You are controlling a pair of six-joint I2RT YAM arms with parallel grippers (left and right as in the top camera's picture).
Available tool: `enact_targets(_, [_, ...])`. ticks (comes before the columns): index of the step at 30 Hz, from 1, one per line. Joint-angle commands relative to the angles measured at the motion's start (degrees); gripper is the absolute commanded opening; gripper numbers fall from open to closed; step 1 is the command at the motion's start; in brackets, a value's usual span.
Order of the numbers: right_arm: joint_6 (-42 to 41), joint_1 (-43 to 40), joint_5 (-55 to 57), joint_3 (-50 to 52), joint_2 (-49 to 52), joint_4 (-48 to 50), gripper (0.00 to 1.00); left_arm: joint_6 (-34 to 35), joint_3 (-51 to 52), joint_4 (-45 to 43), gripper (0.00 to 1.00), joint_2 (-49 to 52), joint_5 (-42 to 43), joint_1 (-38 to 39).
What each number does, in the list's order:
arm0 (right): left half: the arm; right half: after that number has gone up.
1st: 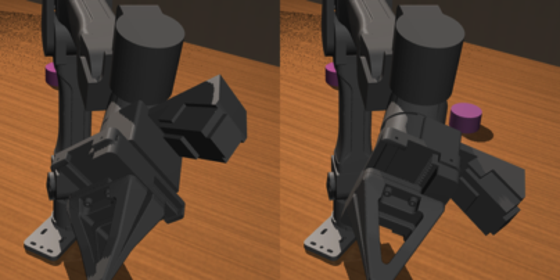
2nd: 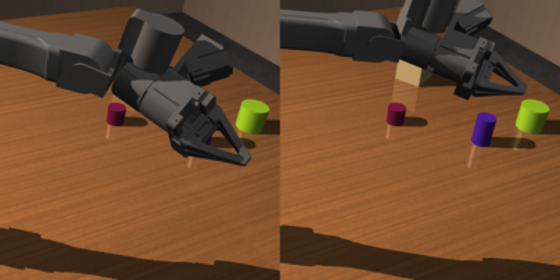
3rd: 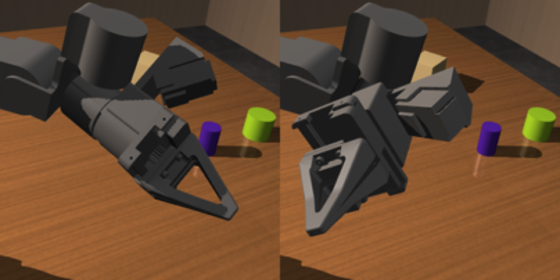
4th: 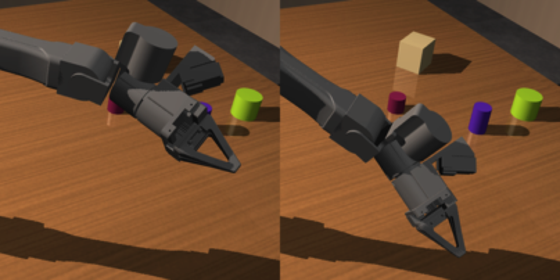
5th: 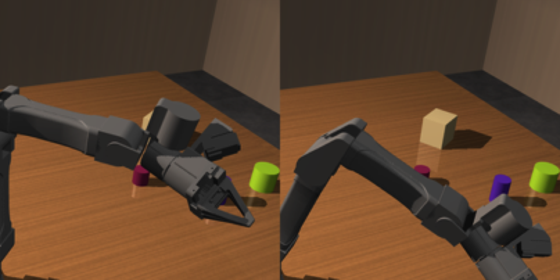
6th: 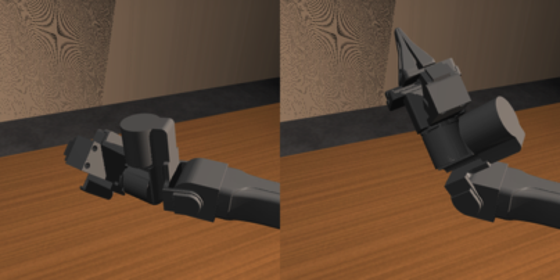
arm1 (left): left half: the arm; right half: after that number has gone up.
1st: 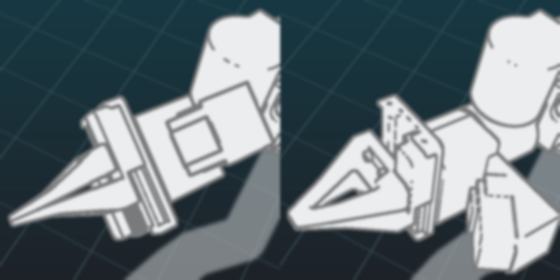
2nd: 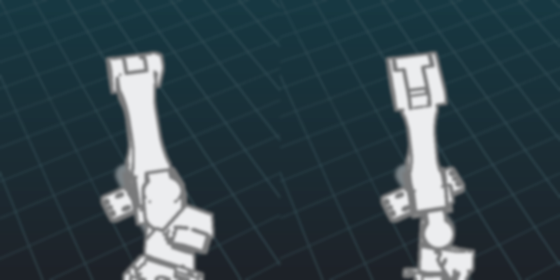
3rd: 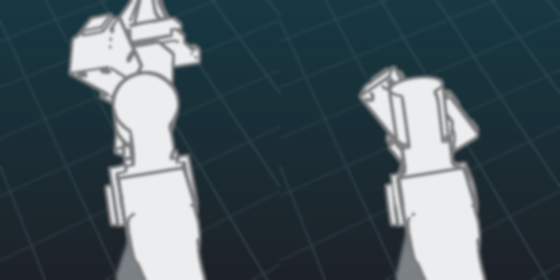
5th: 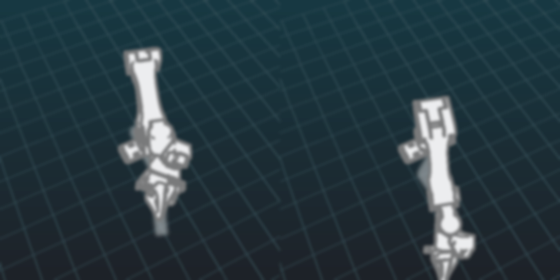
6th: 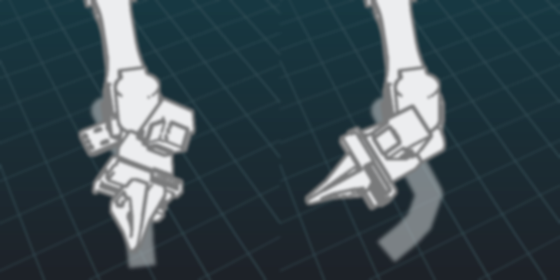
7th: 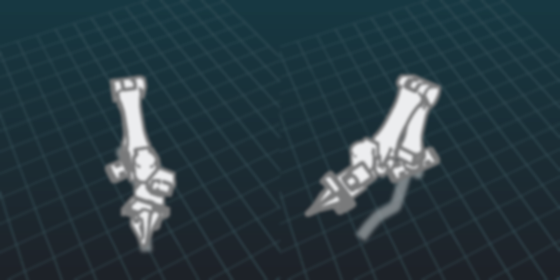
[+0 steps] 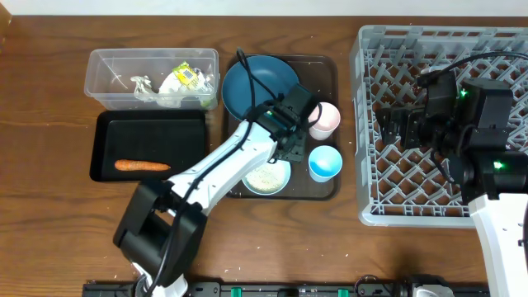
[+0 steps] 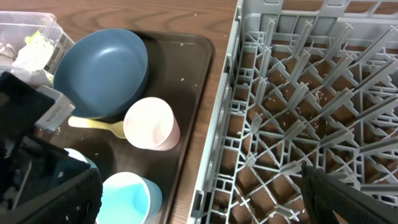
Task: Sort waste into correct bins and load items into the dishwasher rack
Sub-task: 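Reach the left gripper to the white bowl of rice and grasp its rim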
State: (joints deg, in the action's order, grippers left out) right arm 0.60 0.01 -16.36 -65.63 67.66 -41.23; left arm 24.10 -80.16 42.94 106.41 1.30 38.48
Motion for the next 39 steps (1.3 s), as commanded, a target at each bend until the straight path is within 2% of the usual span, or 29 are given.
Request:
enact_targets(1, [-0.6, 0.8, -0.7, -1.0, 0.3, -0.2, 0.99, 6.4, 0.4, -0.2, 0.5, 1.3, -0.4, -0.1])
enact_targets(13, [-0.6, 0.8, -0.6, -1.0, 0.3, -0.4, 0.99, 10.7, 0.4, 1.1, 0.49, 5.6, -0.4, -0.1])
enact_targets(18, [-0.6, 0.8, -0.6, -1.0, 0.3, -0.4, 0.99, 11.0, 0.5, 1.0, 0.33, 5.7, -0.4, -0.1])
enact_targets(26, [-0.6, 0.8, -0.7, -1.0, 0.3, -0.4, 0.99, 13.7, 0.5, 1.3, 0.31, 8.1, -0.2, -0.2])
enact_targets(33, [-0.6, 0.8, -0.6, -1.0, 0.3, -0.6, 0.99, 13.7, 0.5, 1.3, 0.09, 8.0, -0.2, -0.4])
enact_targets(39, [-0.6, 0.8, -0.6, -1.0, 0.3, -0.6, 0.99, 13.7, 0.5, 1.3, 0.06, 7.4, -0.2, -0.5])
